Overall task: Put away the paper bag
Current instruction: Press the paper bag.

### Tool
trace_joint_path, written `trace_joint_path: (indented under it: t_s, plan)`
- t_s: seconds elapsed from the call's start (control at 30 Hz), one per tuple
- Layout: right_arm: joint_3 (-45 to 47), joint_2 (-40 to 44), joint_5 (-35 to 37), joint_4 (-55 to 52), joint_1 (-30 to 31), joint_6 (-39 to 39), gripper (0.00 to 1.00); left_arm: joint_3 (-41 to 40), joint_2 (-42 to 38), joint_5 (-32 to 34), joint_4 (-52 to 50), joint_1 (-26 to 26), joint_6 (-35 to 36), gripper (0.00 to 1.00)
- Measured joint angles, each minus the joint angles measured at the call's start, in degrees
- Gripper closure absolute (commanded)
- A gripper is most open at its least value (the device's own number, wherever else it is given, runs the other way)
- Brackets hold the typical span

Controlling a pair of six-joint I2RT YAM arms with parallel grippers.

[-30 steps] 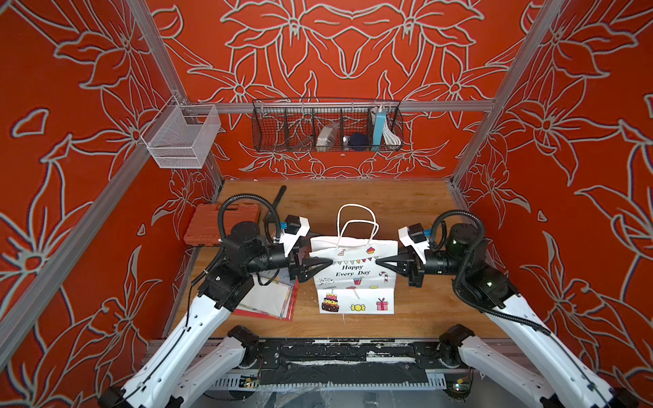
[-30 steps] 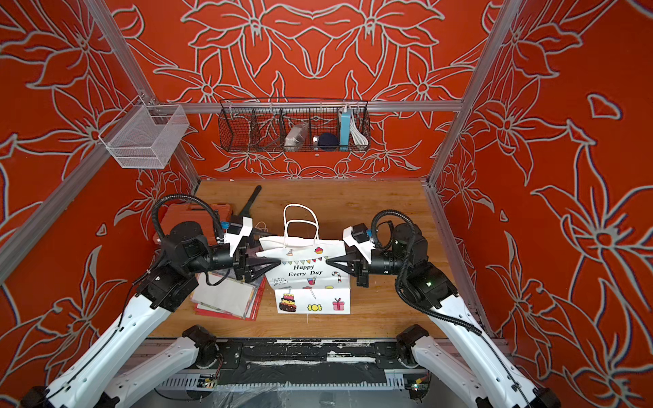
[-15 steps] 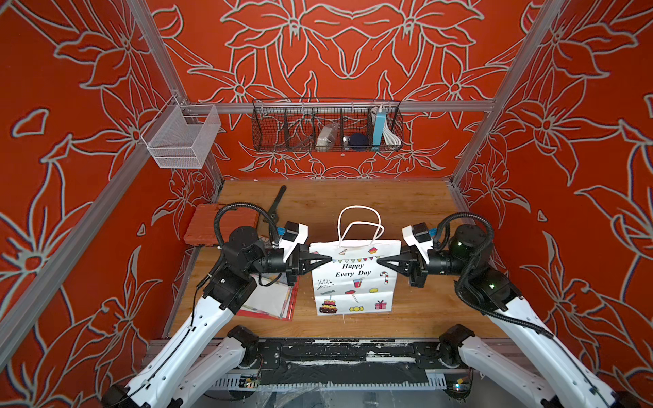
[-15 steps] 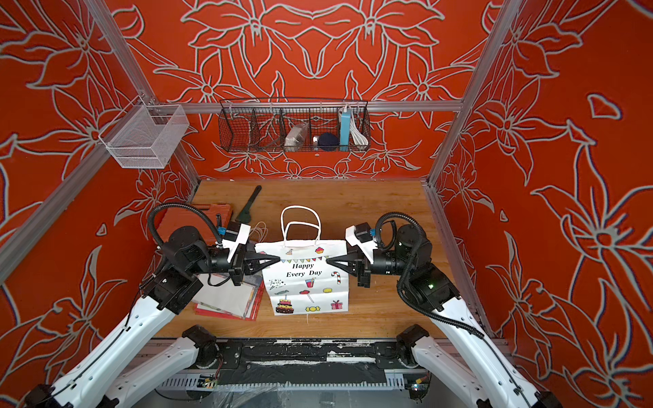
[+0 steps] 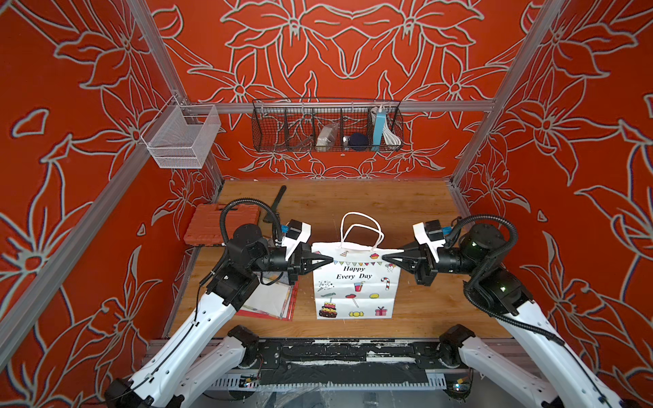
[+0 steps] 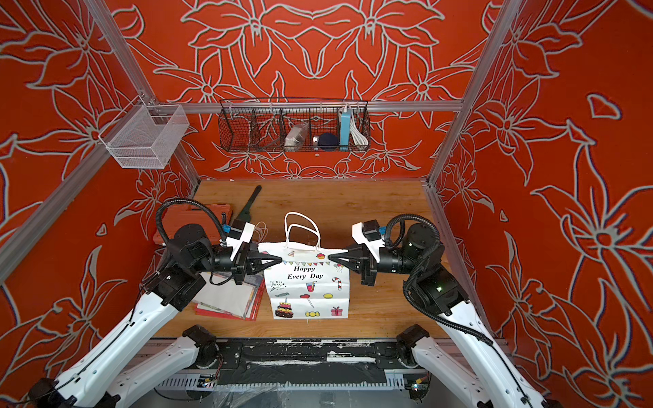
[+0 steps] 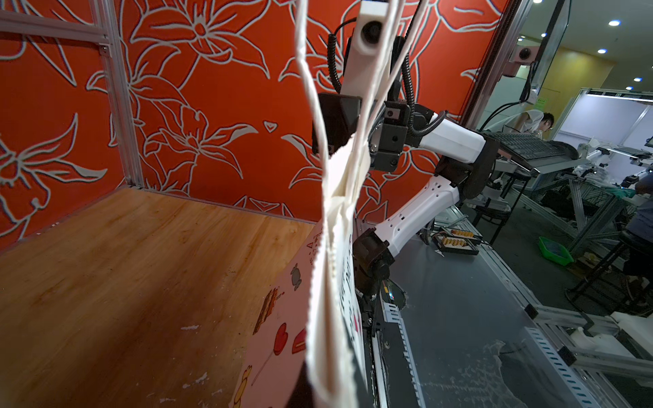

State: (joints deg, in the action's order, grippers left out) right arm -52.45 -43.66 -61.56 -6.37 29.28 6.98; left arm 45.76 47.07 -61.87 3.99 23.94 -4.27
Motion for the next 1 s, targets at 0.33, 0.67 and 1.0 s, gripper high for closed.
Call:
trace_joint_path:
  t_s: [0.33, 0.67, 1.0]
  plan:
    - [5.9, 4.9, 3.2, -4.7, 0.0, -4.1, 0.75, 0.1, 1.0, 0.2, -0.6, -0.7, -0.3, 1.0]
    - [6.5, 4.7, 3.0, -5.5, 0.0, -4.7, 0.59, 0.1, 2.3, 0.1, -0.4, -1.3, -1.5, 1.0]
    - [8.0, 3.6, 3.7, -7.5, 0.0, -6.3, 0.72, 1.8, 4.0, -0.5, 0.3, -2.0, -2.6, 1.0]
